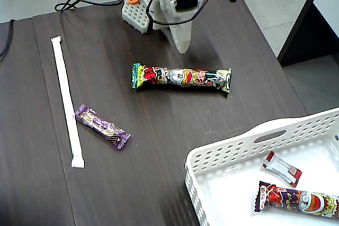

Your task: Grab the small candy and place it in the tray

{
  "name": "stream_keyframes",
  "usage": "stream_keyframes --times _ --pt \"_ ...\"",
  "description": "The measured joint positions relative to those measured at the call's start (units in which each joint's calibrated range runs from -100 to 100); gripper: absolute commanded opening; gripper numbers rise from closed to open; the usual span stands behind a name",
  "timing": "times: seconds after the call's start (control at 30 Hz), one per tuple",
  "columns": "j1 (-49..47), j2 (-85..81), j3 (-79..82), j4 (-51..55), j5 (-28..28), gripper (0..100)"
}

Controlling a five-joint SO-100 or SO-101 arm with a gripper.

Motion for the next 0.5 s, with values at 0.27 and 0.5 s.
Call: stream_keyframes --times 0.27,0.5 --pt "0.1 0.0 12.0 -5.1 0.0 1" --pt "0.0 -0.2 14.7 -9.6 0.0 1"
